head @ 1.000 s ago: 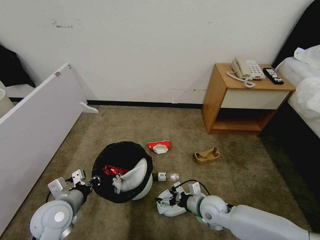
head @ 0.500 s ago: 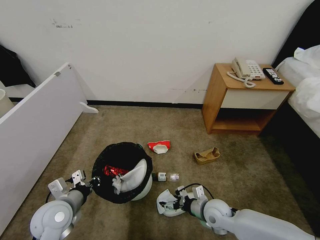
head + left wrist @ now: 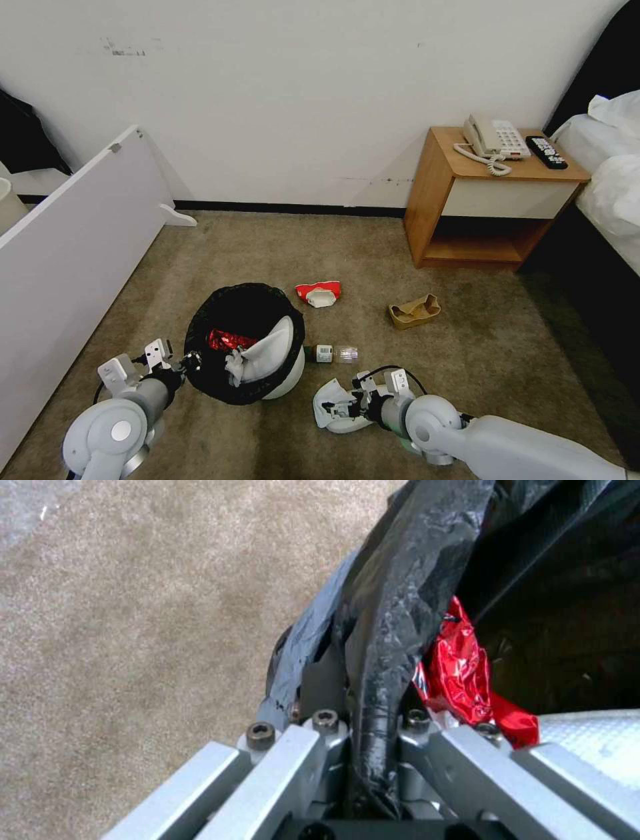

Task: Pick up the trash bin and place the garbage on the floor into it.

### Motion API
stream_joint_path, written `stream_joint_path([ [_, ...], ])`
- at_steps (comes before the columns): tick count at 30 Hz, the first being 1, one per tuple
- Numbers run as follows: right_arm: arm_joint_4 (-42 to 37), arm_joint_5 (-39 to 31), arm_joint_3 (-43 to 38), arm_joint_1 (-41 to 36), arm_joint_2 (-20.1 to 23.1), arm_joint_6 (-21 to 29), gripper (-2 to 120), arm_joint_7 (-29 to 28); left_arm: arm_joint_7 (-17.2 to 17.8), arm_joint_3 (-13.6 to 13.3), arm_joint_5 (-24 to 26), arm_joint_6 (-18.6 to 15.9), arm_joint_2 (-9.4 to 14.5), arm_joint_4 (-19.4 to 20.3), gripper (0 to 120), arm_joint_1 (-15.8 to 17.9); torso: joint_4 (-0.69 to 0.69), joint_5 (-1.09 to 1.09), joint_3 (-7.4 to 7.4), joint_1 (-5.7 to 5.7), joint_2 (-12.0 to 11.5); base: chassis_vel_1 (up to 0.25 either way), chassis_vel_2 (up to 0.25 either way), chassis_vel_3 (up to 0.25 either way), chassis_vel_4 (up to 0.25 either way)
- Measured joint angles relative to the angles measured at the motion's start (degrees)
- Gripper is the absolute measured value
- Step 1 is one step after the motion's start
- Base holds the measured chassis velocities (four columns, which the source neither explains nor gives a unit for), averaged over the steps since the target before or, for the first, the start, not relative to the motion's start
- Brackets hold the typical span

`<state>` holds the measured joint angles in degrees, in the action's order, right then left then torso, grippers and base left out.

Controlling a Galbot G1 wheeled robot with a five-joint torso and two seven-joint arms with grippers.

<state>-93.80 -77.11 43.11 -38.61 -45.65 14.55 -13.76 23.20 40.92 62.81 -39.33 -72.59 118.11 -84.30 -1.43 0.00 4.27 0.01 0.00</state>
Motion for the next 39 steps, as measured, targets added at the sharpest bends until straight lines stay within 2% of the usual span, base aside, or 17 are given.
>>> stream_joint_path([
  [8, 2.6, -2.0, -1.2, -1.9, -1.7, 0.0, 100, 0.1, -0.1, 0.2, 0.3, 0.0, 0.8, -0.2, 1, -0.1, 0.0, 0.0, 0.0, 0.0, 0.0, 0.0, 0.0, 0.0, 0.0],
  [16, 2.8, -4.1, -2.7, -3.7, -1.6, 0.2, 100, -0.6, -0.2, 0.2, 0.4, 0.0, 1.4, -0.6, 1, -0.1, 0.0, 0.0, 0.0, 0.0, 0.0, 0.0, 0.0, 0.0, 0.0],
  [24, 3.7, -4.4, -3.3, -4.0, -1.9, 0.2, 100, -0.8, -0.2, -0.2, 0.4, 0.0, 1.3, -0.6, 1, -0.1, 0.0, 0.0, 0.0, 0.0, 0.0, 0.0, 0.0, 0.0, 0.0],
  [39, 7.6, -3.9, -2.8, -3.4, -5.0, -0.3, 100, 0.6, -0.4, 0.2, 0.2, 0.0, 1.7, -0.4, 1, -0.8, 0.0, 0.0, 0.0, 0.0, 0.0, 0.0, 0.0, 0.0, 0.0],
])
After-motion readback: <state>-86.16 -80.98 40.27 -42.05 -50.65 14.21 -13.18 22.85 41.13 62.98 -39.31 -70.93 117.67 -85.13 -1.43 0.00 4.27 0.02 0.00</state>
